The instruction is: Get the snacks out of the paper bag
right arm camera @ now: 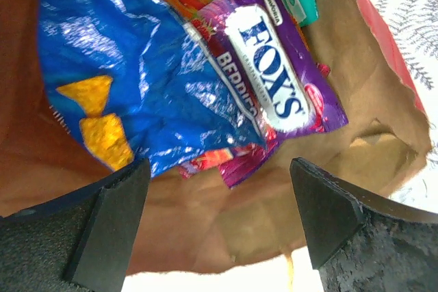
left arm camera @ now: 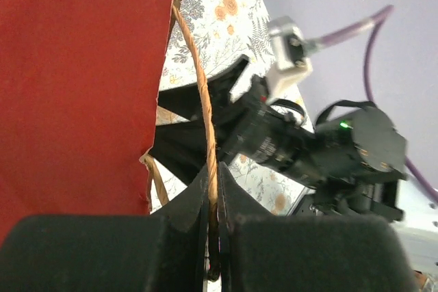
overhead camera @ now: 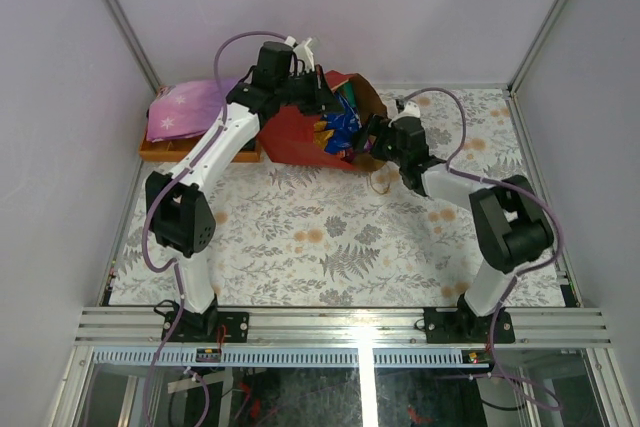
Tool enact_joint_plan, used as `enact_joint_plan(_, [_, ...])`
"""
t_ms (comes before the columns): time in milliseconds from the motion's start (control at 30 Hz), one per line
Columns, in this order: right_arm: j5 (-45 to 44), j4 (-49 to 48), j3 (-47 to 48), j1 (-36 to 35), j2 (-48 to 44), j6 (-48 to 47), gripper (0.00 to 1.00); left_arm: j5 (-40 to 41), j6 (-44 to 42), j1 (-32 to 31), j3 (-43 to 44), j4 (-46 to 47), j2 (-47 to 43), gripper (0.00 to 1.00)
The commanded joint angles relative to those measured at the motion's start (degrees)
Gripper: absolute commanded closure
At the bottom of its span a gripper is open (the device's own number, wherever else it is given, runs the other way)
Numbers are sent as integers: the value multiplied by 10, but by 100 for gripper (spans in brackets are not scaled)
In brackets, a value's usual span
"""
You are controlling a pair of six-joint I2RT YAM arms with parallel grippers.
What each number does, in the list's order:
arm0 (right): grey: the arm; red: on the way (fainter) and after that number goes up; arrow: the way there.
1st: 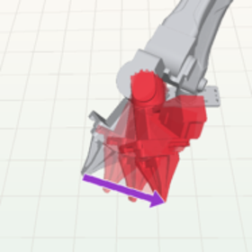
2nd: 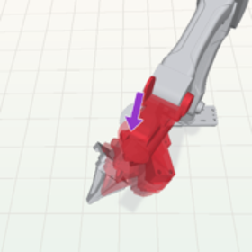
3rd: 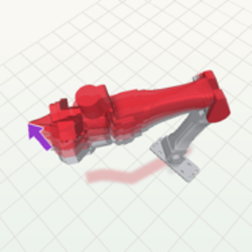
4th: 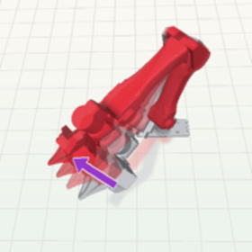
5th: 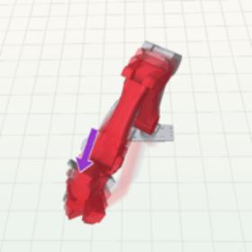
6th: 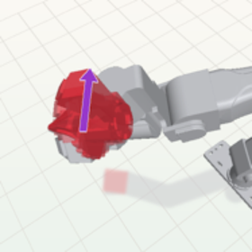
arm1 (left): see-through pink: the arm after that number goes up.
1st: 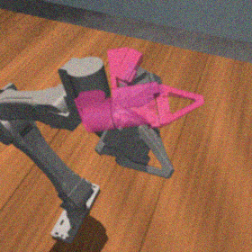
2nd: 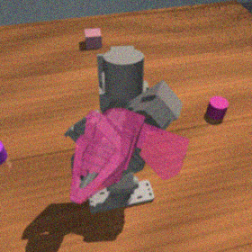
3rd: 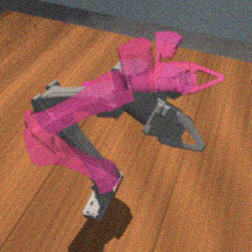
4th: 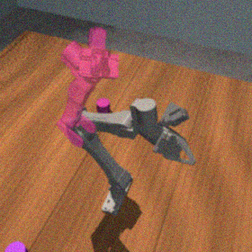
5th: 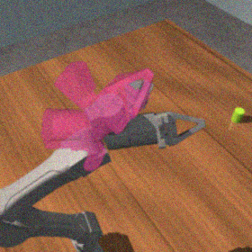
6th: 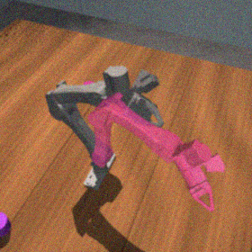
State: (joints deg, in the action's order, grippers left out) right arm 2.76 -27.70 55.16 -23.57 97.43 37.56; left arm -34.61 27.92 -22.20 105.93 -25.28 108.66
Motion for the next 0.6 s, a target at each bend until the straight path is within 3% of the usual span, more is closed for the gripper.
enact_joint_plan(0, [22,-51,74,12,59,-12,9,11,28,-5,30,35,-5,100])
enact_joint_plan(200, [74,-85,124,20,139,0,11,17,29,-5,44,28,2,100])
enact_joint_plan(333, [129,-151,129,26,171,31,24,20,26,-5,50,22,8,100])
enact_joint_plan(567, [176,-187,111,28,136,44,84,44,14,-3,73,1,17,100])
